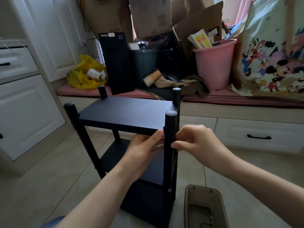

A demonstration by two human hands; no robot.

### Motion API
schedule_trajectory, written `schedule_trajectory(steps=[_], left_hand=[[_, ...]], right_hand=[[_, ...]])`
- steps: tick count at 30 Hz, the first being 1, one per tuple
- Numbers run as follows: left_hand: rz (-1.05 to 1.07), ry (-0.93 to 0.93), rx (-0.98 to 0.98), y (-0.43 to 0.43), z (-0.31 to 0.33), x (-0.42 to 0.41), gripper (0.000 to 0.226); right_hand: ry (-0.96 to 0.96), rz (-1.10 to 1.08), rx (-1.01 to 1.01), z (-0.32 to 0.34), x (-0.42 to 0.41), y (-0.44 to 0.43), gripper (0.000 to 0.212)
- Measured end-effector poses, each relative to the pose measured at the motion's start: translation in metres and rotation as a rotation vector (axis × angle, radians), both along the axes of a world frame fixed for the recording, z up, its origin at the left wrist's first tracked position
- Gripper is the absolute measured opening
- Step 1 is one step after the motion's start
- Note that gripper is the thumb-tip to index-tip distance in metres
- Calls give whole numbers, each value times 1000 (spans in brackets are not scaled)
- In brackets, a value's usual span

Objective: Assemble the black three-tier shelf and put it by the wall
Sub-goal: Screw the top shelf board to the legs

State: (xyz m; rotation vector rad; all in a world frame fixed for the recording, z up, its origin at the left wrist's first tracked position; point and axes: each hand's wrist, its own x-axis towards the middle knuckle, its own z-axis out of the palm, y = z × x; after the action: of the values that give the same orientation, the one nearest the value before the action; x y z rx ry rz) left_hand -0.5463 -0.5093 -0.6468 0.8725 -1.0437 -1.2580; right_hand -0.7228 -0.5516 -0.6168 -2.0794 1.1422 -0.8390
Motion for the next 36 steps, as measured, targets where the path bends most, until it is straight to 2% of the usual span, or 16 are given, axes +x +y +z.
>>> schedule_trajectory(steps=[2,5,7,11,13,15,17,21,25,30,36], left_hand=[[-16,-4,13,2,0,1,39],[-53,-14,5,6,0,3,27],[-64,-16,5,8,0,5,23],[-82,-12,3,12,1,9,30],[-106,-29,-7,14,2,13,33],[-135,-25,7,17,3,19,50],[-166,-23,12,19,4,26,61],[-180,-49,-24,23,7,41,49],[-159,-63,-27,22,9,53,41],[56,70,18,14,9,60,28],[182,75,20,7,18,73,29]], right_hand=[[30,50,108,7,-6,-9,14],[76,278,378,19,-21,-22,28],[19,257,462,20,-28,-34,38],[-103,-81,325,6,-28,-62,17],[-62,-105,293,0,-23,-69,31],[-46,-64,283,-4,-16,-72,44],[-81,-14,289,-6,-8,-72,46],[-143,97,314,-7,2,-68,45],[-158,71,285,-11,7,-64,40],[-225,1,269,-16,12,-55,37],[-224,-28,170,-19,22,-41,32]])
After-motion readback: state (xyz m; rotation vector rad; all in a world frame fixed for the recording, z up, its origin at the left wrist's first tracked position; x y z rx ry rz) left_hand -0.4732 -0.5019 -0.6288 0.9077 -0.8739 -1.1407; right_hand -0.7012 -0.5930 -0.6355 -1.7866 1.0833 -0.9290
